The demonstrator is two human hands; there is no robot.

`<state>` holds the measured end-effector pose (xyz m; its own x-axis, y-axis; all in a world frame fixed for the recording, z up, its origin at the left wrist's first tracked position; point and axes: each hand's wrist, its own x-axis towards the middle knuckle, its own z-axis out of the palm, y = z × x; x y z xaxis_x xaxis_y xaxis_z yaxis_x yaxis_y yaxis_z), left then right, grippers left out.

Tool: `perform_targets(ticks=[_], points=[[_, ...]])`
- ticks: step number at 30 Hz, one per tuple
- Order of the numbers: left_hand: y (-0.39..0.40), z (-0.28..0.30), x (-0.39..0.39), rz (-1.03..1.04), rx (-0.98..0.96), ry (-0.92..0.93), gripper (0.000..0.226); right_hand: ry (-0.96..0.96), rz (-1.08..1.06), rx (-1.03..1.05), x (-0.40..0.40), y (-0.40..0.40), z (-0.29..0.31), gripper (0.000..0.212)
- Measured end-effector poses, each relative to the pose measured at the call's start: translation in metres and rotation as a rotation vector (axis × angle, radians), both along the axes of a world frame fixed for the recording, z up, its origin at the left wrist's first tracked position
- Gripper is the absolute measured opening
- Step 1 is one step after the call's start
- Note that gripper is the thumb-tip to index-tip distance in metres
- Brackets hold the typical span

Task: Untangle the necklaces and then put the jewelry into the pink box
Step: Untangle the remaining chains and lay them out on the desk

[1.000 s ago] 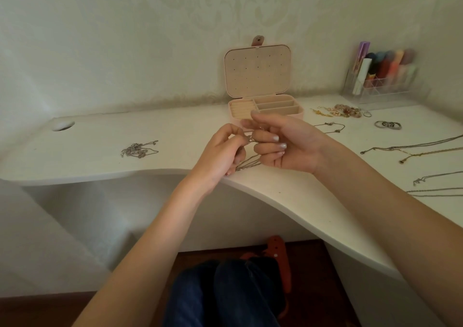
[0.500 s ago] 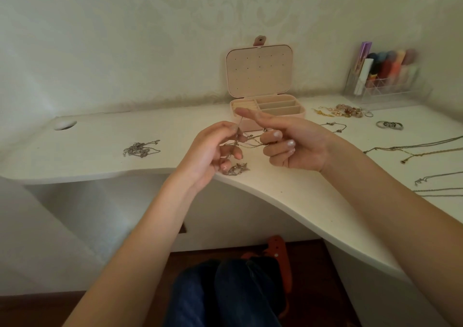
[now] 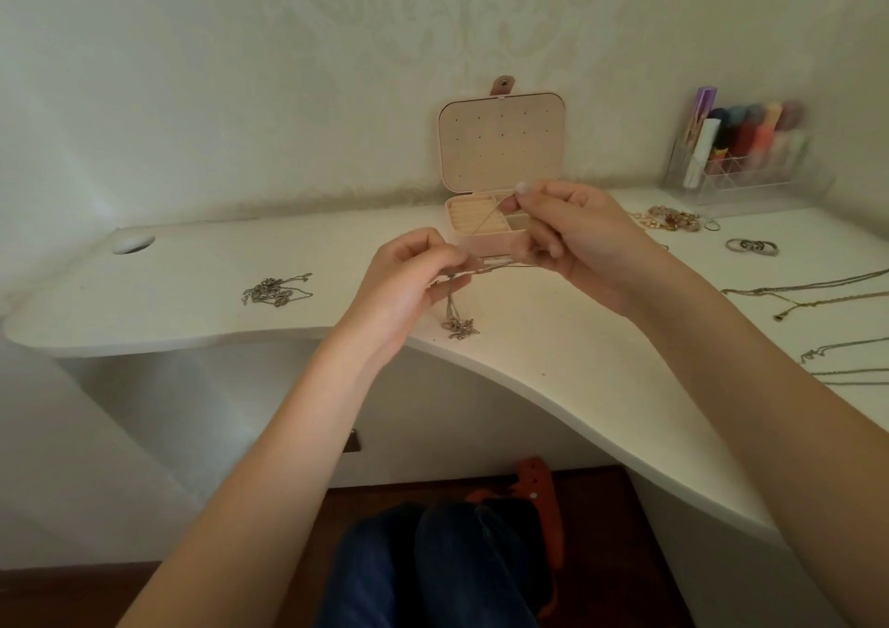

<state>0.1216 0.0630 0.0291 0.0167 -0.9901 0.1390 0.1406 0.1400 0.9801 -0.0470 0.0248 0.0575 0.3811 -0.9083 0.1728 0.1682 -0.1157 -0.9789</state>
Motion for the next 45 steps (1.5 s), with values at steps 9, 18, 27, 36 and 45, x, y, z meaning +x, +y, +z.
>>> perform_targets(ticks=[9,18,27,36,45], points=[[-0.008,0.013,0.005,0.303,-0.029,0.341,0.025,0.107,0.026,-0.041,-0.009,0.0,0.004,0.022],[-0.005,0.002,-0.025,-0.104,-0.045,-0.353,0.013,0.113,0.096,-0.078,-0.004,0.002,0.003,0.019],[-0.003,0.012,-0.011,-0.052,0.081,0.074,0.026,0.401,-0.24,-0.267,-0.02,-0.005,0.005,0.013],[-0.021,-0.001,-0.007,0.544,-0.257,-0.621,0.031,0.861,-0.508,-0.671,-0.014,-0.006,0.001,0.013],[-0.022,0.015,-0.004,0.401,0.145,0.138,0.028,0.573,-0.433,-0.549,-0.016,-0.012,-0.002,0.019]])
